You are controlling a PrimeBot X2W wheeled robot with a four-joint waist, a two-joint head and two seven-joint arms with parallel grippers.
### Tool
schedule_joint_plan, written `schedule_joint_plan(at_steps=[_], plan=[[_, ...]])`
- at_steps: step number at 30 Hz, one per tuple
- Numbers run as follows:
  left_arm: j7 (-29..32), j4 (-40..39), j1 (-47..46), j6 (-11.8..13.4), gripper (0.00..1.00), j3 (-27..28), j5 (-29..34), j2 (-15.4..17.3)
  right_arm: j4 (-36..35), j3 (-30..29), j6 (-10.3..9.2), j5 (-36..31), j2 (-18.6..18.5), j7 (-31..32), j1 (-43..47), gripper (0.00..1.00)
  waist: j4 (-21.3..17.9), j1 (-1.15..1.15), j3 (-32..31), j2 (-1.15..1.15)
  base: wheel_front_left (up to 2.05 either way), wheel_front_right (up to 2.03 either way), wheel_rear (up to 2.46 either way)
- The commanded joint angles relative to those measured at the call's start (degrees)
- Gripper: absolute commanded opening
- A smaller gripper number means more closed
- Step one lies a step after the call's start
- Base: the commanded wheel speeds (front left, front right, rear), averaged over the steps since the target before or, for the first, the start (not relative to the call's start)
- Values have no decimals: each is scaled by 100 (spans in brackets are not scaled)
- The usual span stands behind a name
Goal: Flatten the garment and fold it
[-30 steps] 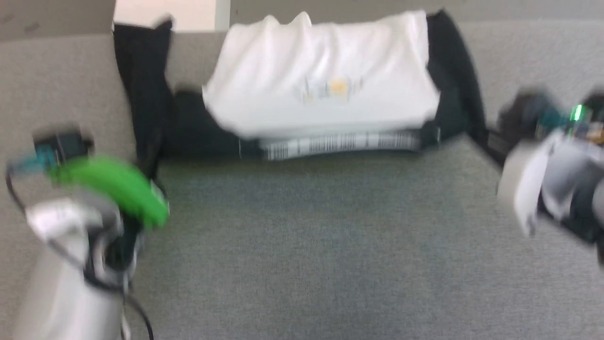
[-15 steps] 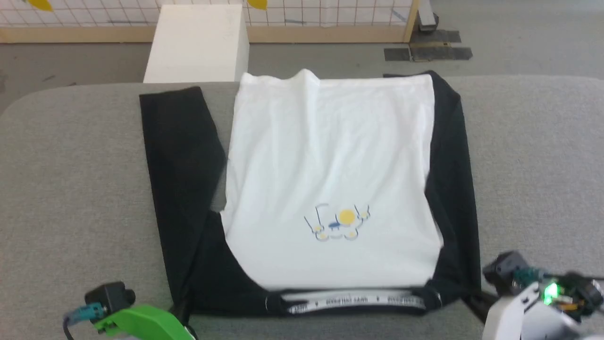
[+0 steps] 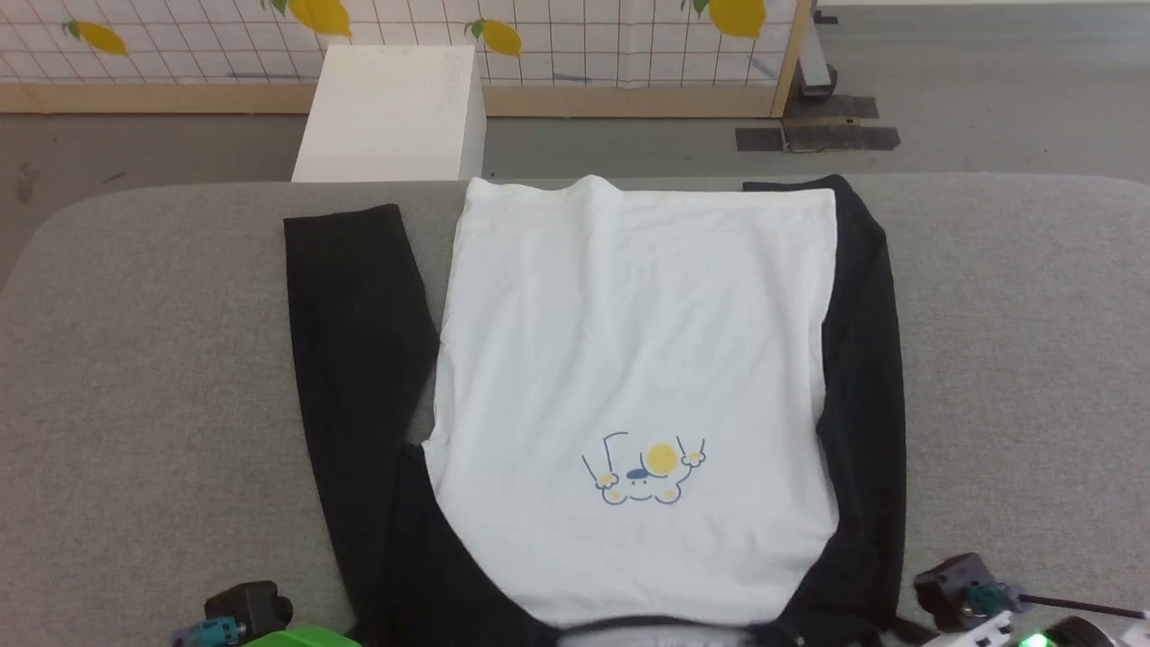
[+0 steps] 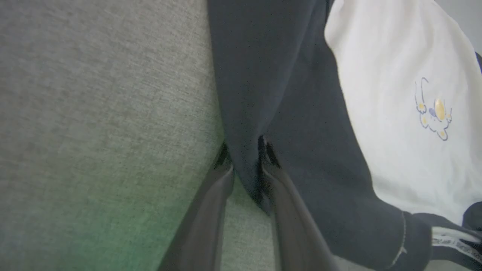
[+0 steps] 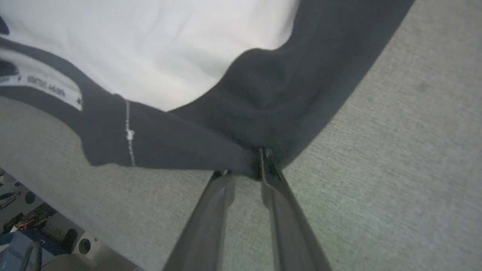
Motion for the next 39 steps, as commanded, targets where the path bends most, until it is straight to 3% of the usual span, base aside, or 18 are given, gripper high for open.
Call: schedule_joint_plan(at_steps=[1,8,13,14,16,22,27,33,39], plan=[[3,110,154,-1,100,23,-74,-30,16,-192,-13,-65,39,-120,148,100,8,1,-67,0,0,0,0],[-376,-481,278,27,100,269,-84,-13,-535,-1241,-13,-389,617,-820,469,100,48,1,-195,0,0,0,0],[-690,-733,112,85,100,304,242,109,-832,-1649,-13,-708,1106,-1460,402,100,8,1,-194,0,0,0,0],[-863,-732,-70,88,100,307,402,147,-848,-1800,-13,-861,1380,-1768,316,100,-40,1,-163,0,0,0,0],[-1003,-715,-255,85,100,308,544,190,-851,-1962,-13,-971,1576,-1997,247,100,-80,1,-115,0,0,0,0],[-1232,-399,-1401,-94,100,285,1036,557,-857,-2172,-13,-1188,1899,-2452,-133,100,-235,1,312,0,0,0,0],[-881,219,-2787,-429,100,309,1176,1058,-719,-1949,-13,-1153,1963,-2711,-701,100,-504,1,978,0,0,0,0],[-49,896,-4200,-617,100,497,1097,1700,-577,-1762,-13,-1027,1975,-2941,-1247,100,-915,1,1792,0,0,0,0],[867,1268,-4999,-448,100,763,886,2184,-347,-1616,-13,-855,1977,-3201,-1622,100,-1276,1,2347,0,0,0,0]])
